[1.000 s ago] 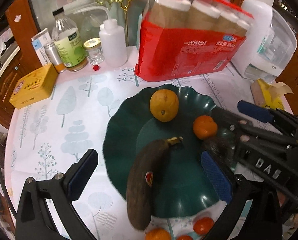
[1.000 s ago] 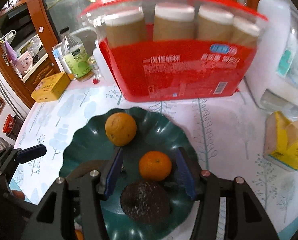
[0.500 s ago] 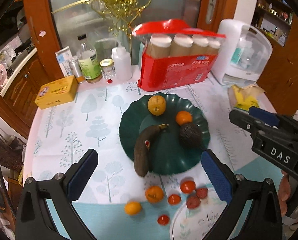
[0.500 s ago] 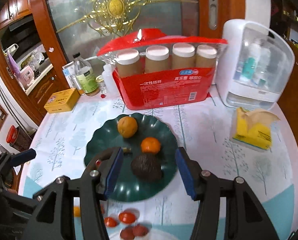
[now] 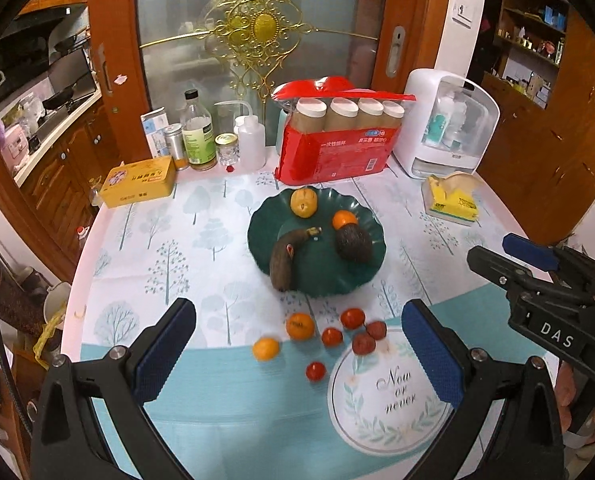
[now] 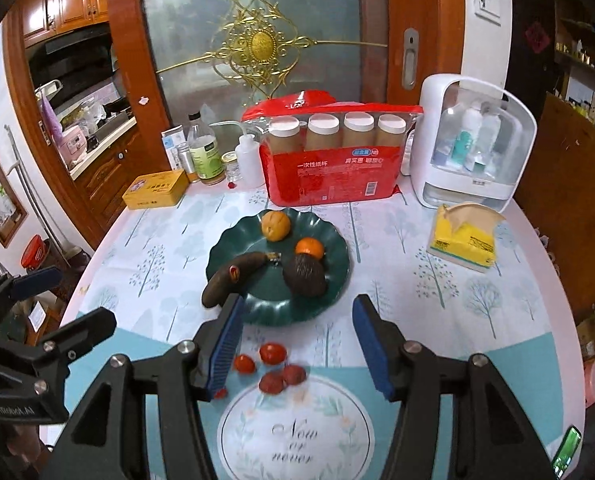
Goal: Organize fruits
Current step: 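Withdraw both tools from the plate back toward the tomatoes and lychees, then grasp the small orange with the left tool while the right tool grasps a lychee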
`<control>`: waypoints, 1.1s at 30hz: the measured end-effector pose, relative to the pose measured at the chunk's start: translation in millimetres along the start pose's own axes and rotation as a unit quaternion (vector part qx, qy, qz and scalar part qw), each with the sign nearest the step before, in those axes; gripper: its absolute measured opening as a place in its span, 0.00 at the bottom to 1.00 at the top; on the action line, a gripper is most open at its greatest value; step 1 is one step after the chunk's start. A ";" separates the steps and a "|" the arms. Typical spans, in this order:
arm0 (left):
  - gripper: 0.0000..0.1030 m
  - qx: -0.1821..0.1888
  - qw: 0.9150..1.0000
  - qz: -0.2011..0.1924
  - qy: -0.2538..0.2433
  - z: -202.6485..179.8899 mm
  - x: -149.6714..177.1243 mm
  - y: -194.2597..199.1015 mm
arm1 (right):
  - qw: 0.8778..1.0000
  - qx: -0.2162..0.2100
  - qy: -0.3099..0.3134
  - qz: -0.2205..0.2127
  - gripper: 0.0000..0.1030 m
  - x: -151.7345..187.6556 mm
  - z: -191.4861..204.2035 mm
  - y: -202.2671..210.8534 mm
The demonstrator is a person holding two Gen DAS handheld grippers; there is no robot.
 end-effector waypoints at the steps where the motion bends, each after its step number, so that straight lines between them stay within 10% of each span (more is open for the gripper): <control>1: 0.99 -0.001 1.000 0.000 0.001 2.7 4.2 4.7 | 1.000 0.001 0.001 -0.001 0.56 2.2 1.4 4.3; 18: 0.99 -0.032 0.995 0.083 0.050 57.5 105.3 -32.8 | 0.999 0.009 0.026 0.038 0.56 73.6 25.8 5.1; 33: 0.82 -0.055 0.989 0.117 0.075 69.7 138.2 -126.9 | 0.988 -0.059 -0.032 0.137 0.43 153.6 15.7 -99.2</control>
Point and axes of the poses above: each gripper's, at about its wrist camera, not at the fingertips, and y roughly against the way its jaws point, z to its left, x to its underside, the point moved 6 cm from there along -y, roughly the way its jaws point, and after that the axes turned 13 degrees about -z, right-handed, at the moved point
